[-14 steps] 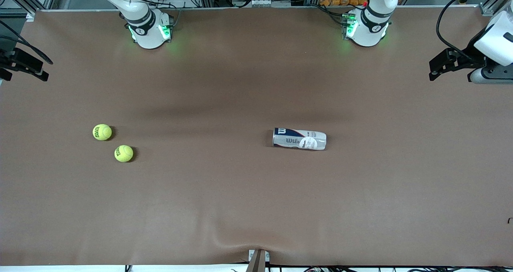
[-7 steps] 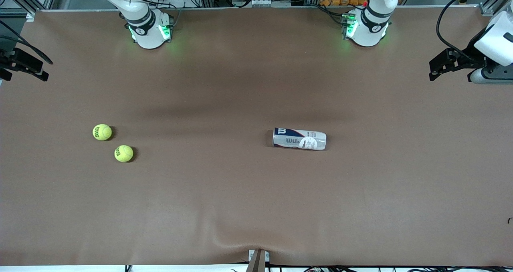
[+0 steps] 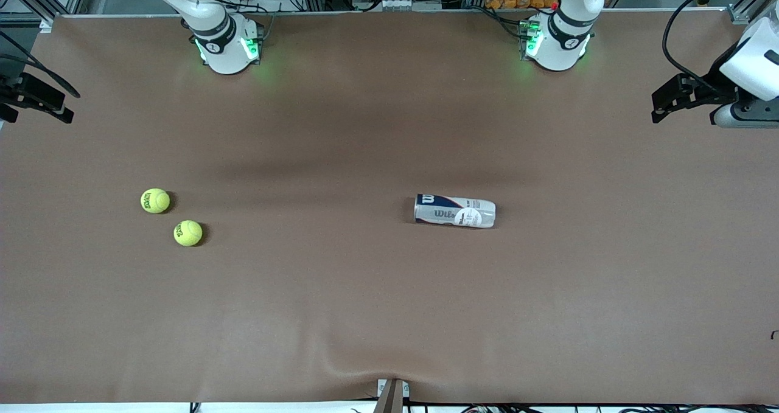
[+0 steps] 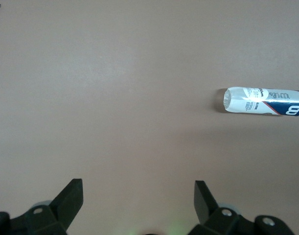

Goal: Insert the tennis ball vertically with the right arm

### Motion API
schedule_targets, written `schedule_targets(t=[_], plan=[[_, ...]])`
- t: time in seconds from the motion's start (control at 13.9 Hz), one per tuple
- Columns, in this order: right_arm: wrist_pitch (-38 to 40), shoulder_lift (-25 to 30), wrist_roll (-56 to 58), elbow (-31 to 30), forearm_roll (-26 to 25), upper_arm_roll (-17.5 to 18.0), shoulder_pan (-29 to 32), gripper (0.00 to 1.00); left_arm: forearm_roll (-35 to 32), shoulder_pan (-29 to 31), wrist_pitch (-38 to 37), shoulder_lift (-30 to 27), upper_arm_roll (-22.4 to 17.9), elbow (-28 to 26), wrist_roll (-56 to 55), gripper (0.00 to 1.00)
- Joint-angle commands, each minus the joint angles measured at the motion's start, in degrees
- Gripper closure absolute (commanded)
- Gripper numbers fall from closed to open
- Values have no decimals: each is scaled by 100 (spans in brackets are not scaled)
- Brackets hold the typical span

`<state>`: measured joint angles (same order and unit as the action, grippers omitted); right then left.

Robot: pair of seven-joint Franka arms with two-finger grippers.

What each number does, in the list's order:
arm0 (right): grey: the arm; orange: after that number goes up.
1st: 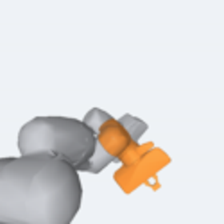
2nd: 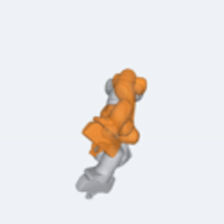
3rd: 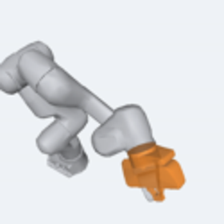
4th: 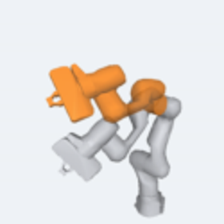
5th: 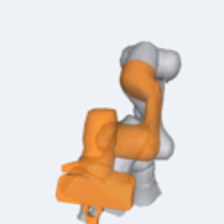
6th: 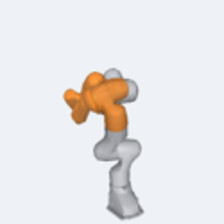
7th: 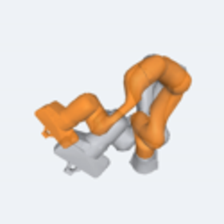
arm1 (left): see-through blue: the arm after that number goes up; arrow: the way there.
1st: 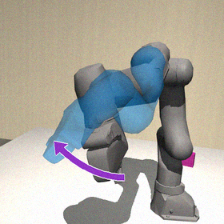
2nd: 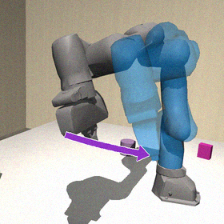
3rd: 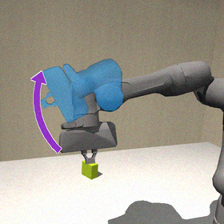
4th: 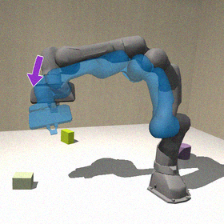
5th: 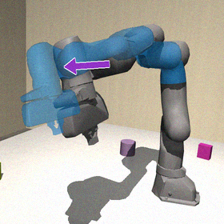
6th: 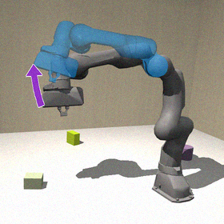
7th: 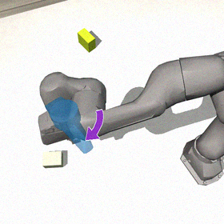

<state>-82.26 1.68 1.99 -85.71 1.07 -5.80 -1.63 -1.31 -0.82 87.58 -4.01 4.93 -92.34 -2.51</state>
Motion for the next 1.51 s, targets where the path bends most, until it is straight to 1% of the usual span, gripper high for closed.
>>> schedule_targets(t=[0.0,0.36,1.01,1.29,1.44], plan=[[52,8,56,37,-10,-9,32,0,-133,12,40,23,34,14,-57,0],[52,8,56,37,-10,-9,40,0,-133,21,84,102,34,23,-48,0],[52,8,64,37,-1,-9,67,0,-54,-23,585,374,25,84,-30,0],[52,8,64,37,8,-9,84,0,-97,-75,796,822,34,111,-4,0],[52,8,73,37,8,-9,84,0,-106,-390,980,1190,34,172,57,0]])
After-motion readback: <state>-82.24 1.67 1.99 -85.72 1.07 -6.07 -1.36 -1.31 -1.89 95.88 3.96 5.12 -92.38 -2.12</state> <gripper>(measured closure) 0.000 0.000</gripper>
